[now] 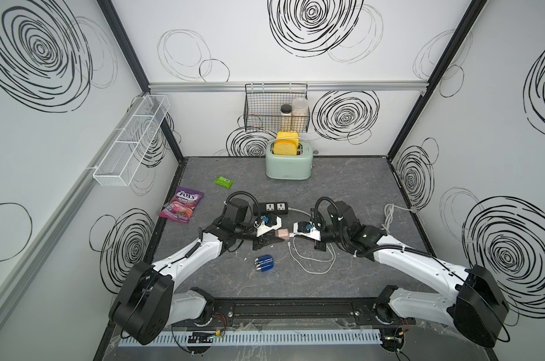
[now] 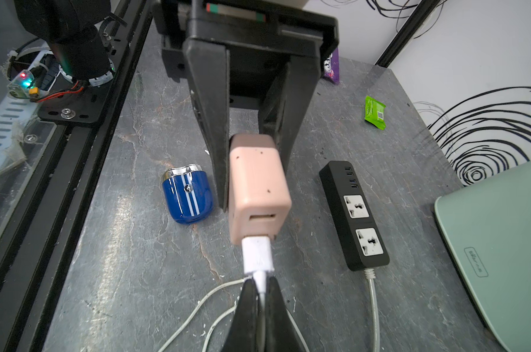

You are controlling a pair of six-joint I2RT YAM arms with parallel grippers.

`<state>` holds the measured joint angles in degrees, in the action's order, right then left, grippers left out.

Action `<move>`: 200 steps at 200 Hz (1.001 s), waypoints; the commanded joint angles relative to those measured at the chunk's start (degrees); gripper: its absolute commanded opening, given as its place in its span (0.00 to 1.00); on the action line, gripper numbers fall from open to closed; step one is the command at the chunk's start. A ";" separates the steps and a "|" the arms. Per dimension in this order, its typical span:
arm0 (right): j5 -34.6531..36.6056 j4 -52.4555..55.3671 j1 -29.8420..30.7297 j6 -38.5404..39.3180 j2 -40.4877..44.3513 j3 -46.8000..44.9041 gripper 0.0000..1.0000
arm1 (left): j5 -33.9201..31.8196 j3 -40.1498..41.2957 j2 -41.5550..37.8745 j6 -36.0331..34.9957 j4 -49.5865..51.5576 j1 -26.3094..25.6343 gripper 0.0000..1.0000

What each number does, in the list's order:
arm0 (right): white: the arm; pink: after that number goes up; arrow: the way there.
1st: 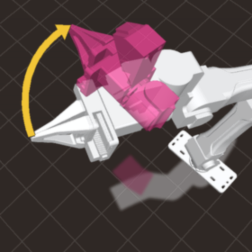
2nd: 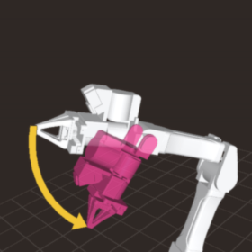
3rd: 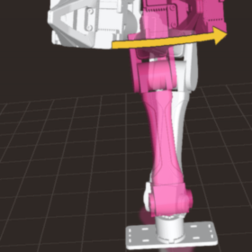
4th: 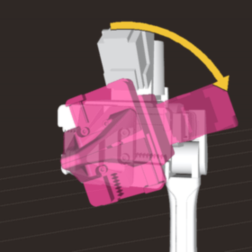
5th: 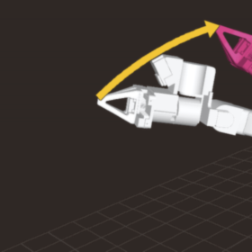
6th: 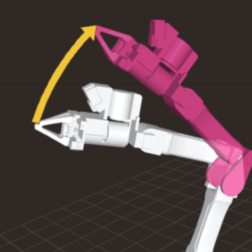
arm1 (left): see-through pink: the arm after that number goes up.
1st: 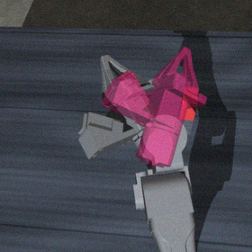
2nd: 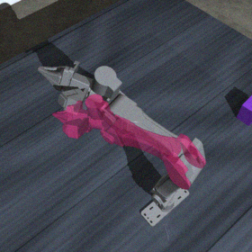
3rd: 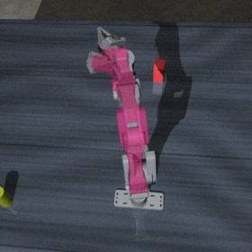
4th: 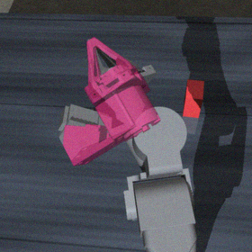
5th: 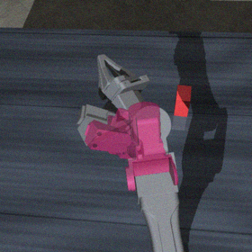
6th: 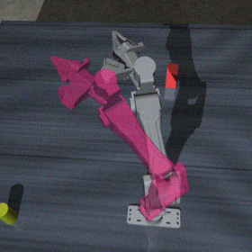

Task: Charge the electric shaver
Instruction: Insert the charging cable into the plug.

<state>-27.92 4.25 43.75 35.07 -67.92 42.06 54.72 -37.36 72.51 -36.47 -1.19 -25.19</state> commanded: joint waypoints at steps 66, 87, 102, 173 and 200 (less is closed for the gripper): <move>-5.29 -8.75 2.13 -1.37 -1.66 1.49 0.03 | 6.73 -2.21 -1.47 -3.55 -4.06 -1.09 0.00; -2.68 -7.24 1.97 -2.45 -1.54 1.94 0.11 | 5.31 -1.28 -1.23 -3.23 -4.68 -0.08 0.00; -0.28 -6.01 0.99 -4.44 -0.80 2.14 0.32 | 3.40 -0.81 -0.99 -2.29 -5.51 0.91 0.00; 0.13 -13.23 -2.86 -32.37 11.42 -2.47 0.76 | -7.79 1.54 1.69 14.37 -21.59 3.26 0.00; 5.21 -23.08 -2.28 -51.15 14.69 -5.24 0.83 | -10.78 0.45 3.74 21.10 -24.69 3.02 0.00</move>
<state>-27.35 -7.77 40.82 4.95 -55.29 39.29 47.55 -35.53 74.67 -23.46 -18.41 -22.17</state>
